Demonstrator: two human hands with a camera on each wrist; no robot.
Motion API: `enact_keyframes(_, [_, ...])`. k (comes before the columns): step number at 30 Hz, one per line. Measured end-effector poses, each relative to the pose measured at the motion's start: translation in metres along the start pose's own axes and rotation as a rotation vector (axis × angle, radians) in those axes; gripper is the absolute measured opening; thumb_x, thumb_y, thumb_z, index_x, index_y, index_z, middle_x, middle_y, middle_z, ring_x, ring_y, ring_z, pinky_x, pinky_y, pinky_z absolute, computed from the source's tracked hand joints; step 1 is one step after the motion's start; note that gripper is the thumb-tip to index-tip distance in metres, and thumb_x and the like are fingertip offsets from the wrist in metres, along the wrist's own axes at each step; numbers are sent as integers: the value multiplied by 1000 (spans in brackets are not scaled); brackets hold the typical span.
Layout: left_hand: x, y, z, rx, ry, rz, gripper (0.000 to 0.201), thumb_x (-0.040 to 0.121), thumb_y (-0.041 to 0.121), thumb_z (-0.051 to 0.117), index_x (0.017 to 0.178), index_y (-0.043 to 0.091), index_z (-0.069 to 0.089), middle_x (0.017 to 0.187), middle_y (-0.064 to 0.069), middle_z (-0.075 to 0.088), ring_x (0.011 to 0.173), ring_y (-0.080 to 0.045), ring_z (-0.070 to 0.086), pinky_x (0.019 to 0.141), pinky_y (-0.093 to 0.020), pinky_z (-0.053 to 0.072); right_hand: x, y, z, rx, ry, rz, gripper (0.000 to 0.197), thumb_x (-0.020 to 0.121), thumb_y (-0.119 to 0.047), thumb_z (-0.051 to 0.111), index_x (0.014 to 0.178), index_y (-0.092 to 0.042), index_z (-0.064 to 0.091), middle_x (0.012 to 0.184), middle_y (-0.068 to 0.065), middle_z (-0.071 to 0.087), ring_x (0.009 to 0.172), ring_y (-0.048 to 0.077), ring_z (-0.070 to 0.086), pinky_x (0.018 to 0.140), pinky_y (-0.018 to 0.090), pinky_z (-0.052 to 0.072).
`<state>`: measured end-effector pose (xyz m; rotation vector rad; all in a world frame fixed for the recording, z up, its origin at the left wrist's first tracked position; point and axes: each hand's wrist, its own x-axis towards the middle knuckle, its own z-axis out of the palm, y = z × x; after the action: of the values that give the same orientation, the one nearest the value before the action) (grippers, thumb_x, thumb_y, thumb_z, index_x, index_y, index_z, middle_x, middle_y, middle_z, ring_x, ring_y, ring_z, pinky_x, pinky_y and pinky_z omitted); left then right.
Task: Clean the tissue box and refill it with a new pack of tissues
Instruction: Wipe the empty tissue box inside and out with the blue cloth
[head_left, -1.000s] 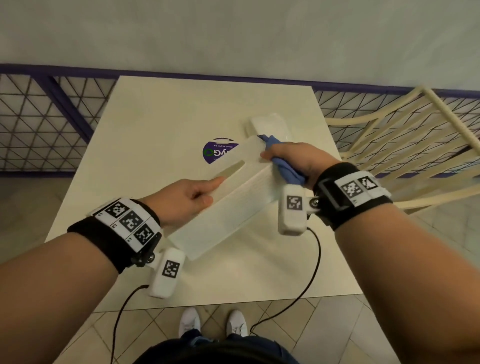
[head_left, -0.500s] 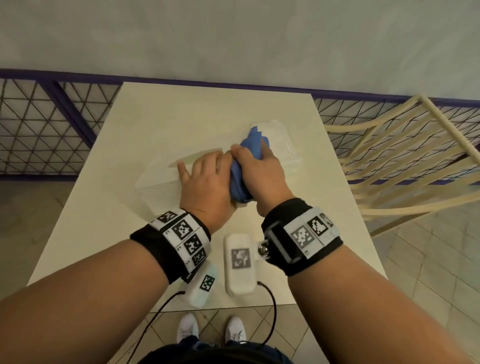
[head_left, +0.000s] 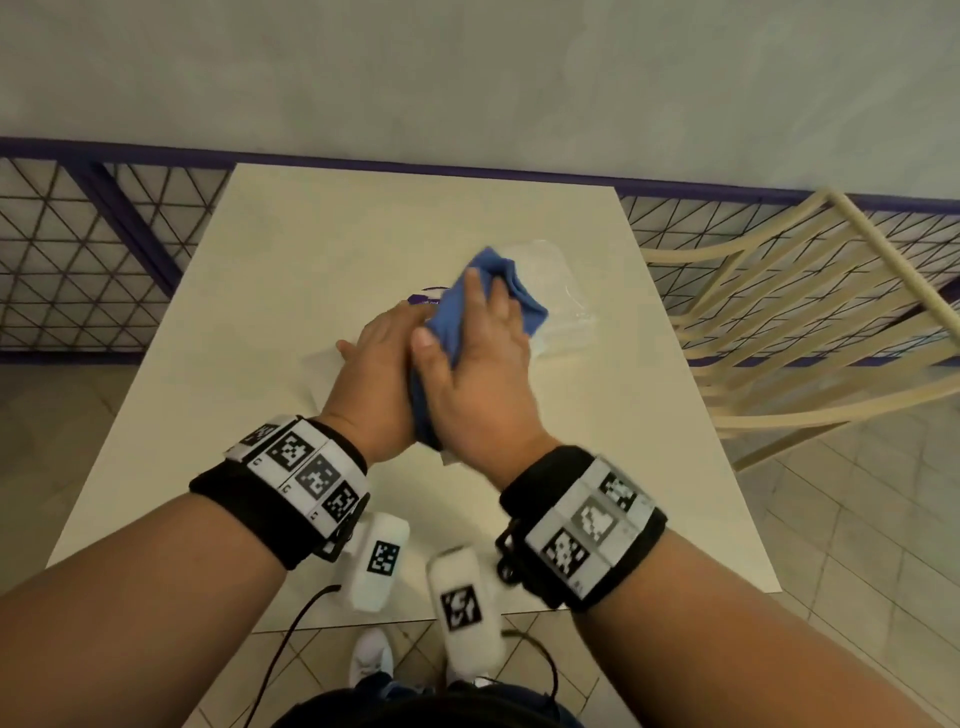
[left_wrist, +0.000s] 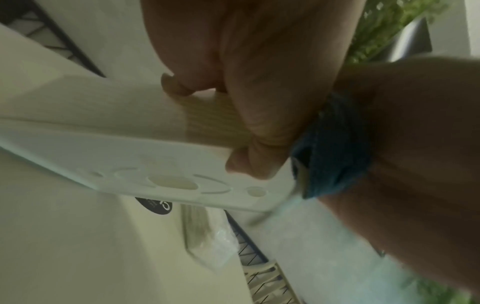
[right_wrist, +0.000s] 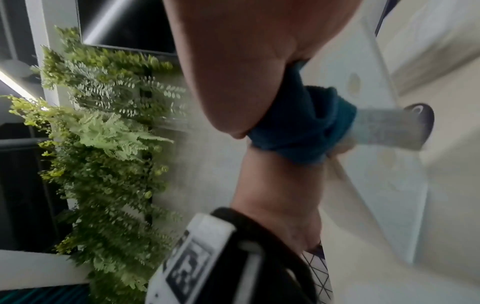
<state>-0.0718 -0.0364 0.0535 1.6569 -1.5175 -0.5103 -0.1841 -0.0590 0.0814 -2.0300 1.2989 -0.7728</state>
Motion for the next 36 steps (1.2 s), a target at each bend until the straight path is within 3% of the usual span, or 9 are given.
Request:
enact_keyframes(2, [0, 5, -1, -83, 10, -43, 38, 83, 26, 54, 121, 20, 52, 121, -8, 58, 113, -25, 54, 98, -42, 44, -5, -1, 0, 24, -30, -49, 60, 97, -41, 39, 151, -25, 16, 161, 3, 5, 148, 19, -2, 120, 38, 1])
enact_keyframes(6, [-6, 15, -17, -217, -47, -6, 59, 55, 22, 69, 104, 45, 44, 102, 22, 57, 88, 3, 55, 71, -13, 43, 23, 23, -24, 137, 7, 54, 43, 99, -39, 34, 141, -28, 38, 156, -3, 27, 144, 13, 19, 119, 46, 7])
enact_keyframes(10, [-11, 8, -30, -173, -93, 49, 72, 52, 4, 65, 104, 46, 39, 101, 45, 49, 88, 19, 50, 64, -1, 38, 27, 45, -47, 464, -60, 216, 34, 99, -42, 35, 121, -23, 54, 117, 0, 62, 111, 17, 57, 107, 45, 39])
enact_keyframes(17, [-13, -7, -48, -559, -218, -45, 75, 46, 12, 67, 114, 35, 45, 108, 18, 57, 107, -8, 54, 80, -21, 50, 25, 50, -72, 609, -477, -15, 102, 53, -70, 74, 136, -28, 33, 132, -1, 50, 121, 12, 52, 104, 31, 44])
enact_keyframes(22, [-9, -10, -53, -780, -291, -235, 91, 50, -13, 65, 120, 41, 45, 107, 6, 60, 96, -15, 60, 67, -26, 54, 30, 32, -79, 258, -382, -207, 111, 59, -20, 90, 146, -14, 20, 125, -26, 40, 110, -23, 43, 93, 0, 34])
enact_keyframes(26, [0, 6, -69, -257, -359, -153, 118, 57, 18, 87, 141, 56, 14, 143, 31, 30, 127, 8, 37, 99, -23, 39, 27, 21, -72, 57, -268, -322, 99, 58, -19, 89, 138, -9, 32, 127, 1, 49, 115, 11, 50, 100, 24, 42])
enact_keyframes(29, [5, 27, -65, 265, -292, -3, 111, 61, 30, 84, 143, 50, 12, 147, 22, 30, 122, 0, 42, 93, -24, 41, 29, 8, -63, -34, -223, -414, 96, 59, -23, 86, 139, -4, 36, 128, 12, 51, 117, 24, 50, 102, 27, 39])
enact_keyframes(33, [8, 19, -54, 246, -223, -55, 86, 53, 51, 68, 131, 30, 39, 125, 7, 55, 110, -20, 57, 91, -36, 47, 19, -17, -46, -236, -345, -393, 114, 62, -47, 77, 151, -18, 11, 155, 17, 18, 143, 38, 15, 118, 54, 13])
enact_keyframes(36, [0, 0, -55, 44, -204, 3, 47, 68, 43, 63, 112, 36, 48, 112, 3, 60, 110, -24, 59, 93, -30, 47, 0, -27, -33, -290, -363, -312, 95, 78, -62, 59, 150, -34, 3, 159, 11, -16, 145, 34, -18, 115, 50, -10])
